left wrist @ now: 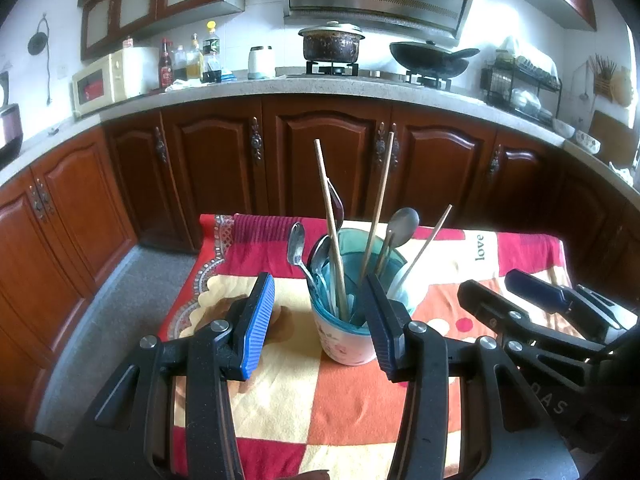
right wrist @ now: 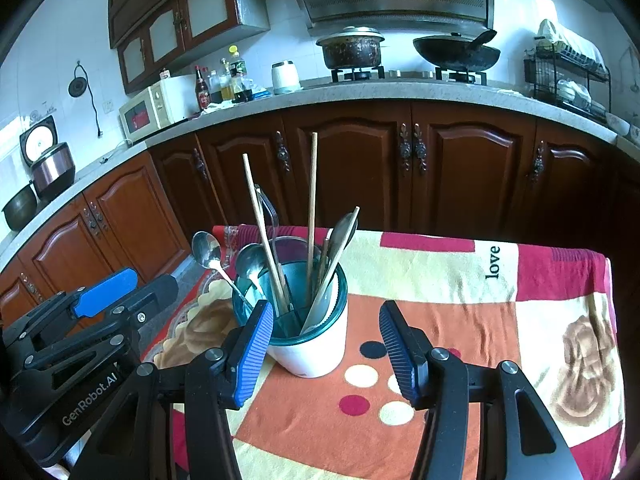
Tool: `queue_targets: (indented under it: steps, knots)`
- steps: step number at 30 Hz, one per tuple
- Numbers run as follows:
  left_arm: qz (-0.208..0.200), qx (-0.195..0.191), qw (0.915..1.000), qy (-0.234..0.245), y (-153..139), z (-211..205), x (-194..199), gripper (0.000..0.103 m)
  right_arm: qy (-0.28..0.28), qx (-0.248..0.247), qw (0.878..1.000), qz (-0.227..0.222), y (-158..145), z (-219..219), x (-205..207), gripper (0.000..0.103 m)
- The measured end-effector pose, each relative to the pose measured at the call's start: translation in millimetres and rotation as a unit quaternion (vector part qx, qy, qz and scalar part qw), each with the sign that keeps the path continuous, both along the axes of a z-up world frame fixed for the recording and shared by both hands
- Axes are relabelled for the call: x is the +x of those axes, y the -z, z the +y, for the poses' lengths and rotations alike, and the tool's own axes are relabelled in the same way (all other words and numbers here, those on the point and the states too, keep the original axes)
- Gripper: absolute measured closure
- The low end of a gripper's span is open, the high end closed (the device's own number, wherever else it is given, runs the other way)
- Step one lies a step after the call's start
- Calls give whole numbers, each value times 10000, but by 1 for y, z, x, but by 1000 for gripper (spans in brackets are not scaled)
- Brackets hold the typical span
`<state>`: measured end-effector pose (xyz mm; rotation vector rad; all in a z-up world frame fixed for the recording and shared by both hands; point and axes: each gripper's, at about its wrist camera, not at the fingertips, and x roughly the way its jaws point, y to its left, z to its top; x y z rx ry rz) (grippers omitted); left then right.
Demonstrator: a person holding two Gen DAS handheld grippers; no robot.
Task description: Organize utensils
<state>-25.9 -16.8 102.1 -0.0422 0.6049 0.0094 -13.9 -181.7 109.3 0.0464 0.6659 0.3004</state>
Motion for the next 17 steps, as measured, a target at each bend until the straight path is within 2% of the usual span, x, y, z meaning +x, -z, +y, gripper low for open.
queue_targets:
  steps: [17]
  knots:
    - [44,-65,9999,86,9,2,10,58,18,9,9999,169,15,-3,10,49]
